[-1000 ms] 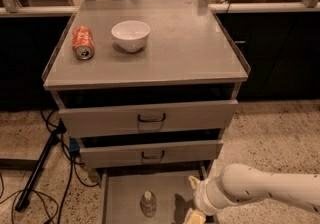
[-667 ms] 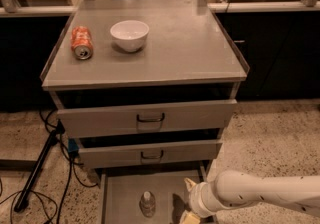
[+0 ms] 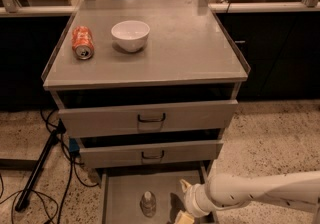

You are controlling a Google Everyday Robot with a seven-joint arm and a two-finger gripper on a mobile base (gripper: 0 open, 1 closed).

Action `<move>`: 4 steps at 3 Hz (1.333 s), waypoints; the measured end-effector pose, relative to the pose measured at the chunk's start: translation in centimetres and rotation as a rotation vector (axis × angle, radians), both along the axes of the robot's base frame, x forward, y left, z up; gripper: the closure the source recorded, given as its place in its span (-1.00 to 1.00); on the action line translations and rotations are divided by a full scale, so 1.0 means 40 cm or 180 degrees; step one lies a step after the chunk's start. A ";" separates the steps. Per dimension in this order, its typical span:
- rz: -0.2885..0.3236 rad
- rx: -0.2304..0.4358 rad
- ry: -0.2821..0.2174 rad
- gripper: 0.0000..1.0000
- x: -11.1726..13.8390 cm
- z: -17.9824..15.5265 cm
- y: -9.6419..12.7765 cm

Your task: Pick water bottle from bottom drawer and place on counter

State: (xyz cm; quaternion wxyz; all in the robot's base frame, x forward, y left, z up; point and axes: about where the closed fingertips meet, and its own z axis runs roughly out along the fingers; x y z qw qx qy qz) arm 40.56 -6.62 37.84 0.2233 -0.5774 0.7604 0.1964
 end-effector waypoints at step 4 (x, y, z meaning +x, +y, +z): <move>0.0028 0.0176 -0.0073 -1.00 0.079 -0.138 0.108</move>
Offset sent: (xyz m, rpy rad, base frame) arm 0.0253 0.0263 -0.0513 0.0270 -0.0148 -0.0319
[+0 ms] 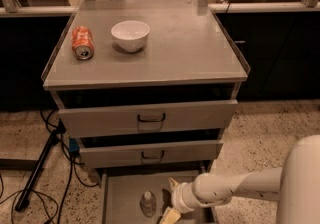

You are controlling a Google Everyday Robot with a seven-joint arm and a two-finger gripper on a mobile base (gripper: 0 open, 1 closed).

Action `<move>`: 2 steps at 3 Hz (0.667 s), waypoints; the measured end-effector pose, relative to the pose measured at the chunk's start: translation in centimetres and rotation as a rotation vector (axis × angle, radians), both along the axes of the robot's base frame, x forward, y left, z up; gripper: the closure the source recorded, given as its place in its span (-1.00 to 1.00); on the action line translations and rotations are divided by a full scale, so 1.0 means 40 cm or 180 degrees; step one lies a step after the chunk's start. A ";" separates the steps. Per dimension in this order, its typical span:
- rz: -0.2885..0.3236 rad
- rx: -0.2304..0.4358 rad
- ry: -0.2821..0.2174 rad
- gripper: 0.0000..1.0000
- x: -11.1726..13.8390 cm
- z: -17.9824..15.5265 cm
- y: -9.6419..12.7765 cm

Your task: Pick water bottle from bottom drawer and place on counter

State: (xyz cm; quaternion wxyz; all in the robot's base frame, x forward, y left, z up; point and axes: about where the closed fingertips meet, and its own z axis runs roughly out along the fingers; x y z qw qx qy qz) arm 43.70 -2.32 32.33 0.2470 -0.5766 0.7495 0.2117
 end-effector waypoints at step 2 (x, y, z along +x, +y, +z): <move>0.0013 0.0054 -0.0192 -1.00 0.043 -0.036 -0.025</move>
Offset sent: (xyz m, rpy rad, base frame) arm 0.0324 -0.0161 -0.0234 0.0250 -0.1080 0.0048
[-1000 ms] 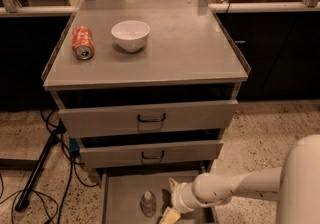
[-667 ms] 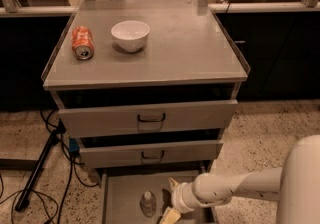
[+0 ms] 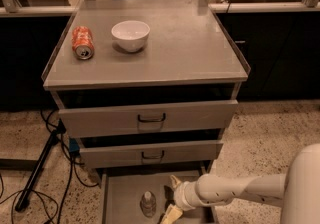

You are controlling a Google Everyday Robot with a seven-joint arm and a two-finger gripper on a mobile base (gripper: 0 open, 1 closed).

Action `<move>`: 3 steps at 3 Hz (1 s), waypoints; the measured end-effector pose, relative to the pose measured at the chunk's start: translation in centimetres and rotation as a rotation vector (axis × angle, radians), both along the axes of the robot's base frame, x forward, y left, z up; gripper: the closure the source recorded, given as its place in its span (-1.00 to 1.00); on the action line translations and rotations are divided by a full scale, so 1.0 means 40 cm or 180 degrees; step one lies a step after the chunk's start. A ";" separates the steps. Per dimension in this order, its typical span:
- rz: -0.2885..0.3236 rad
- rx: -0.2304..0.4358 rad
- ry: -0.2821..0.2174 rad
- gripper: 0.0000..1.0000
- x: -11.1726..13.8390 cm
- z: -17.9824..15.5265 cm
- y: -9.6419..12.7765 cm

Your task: Pick water bottle from bottom drawer and place on counter

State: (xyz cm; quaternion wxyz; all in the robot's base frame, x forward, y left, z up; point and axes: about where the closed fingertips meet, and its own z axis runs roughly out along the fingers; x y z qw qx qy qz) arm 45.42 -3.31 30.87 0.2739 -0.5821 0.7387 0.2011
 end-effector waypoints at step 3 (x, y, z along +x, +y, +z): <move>0.0034 0.0158 0.0026 -1.00 0.028 -0.123 -0.016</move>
Offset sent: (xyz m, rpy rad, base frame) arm 0.0128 -0.0133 -0.0508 0.0400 0.0055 0.0088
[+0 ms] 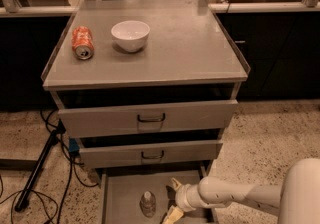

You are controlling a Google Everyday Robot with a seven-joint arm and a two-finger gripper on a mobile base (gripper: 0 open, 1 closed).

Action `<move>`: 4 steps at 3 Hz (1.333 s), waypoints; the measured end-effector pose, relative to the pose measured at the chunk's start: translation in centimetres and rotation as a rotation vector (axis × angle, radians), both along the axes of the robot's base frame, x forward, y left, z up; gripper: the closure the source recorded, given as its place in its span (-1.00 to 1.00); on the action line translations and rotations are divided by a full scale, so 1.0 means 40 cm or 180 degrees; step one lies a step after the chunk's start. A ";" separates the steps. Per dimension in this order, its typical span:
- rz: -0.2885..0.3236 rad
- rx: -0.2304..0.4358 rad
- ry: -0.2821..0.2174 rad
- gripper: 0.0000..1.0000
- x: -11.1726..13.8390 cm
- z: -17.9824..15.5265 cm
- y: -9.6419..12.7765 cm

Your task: Pick water bottle from bottom drawer and place on counter

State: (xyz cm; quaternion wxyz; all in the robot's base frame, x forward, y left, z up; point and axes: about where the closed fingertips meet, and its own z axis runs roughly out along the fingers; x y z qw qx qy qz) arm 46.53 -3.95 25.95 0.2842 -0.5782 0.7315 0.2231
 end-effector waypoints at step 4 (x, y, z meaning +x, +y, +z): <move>-0.0081 0.0375 0.0237 -1.00 -0.003 -0.093 0.043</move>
Offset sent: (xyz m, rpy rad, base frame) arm -0.0003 0.0239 -0.0409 0.1372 0.0871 -0.0152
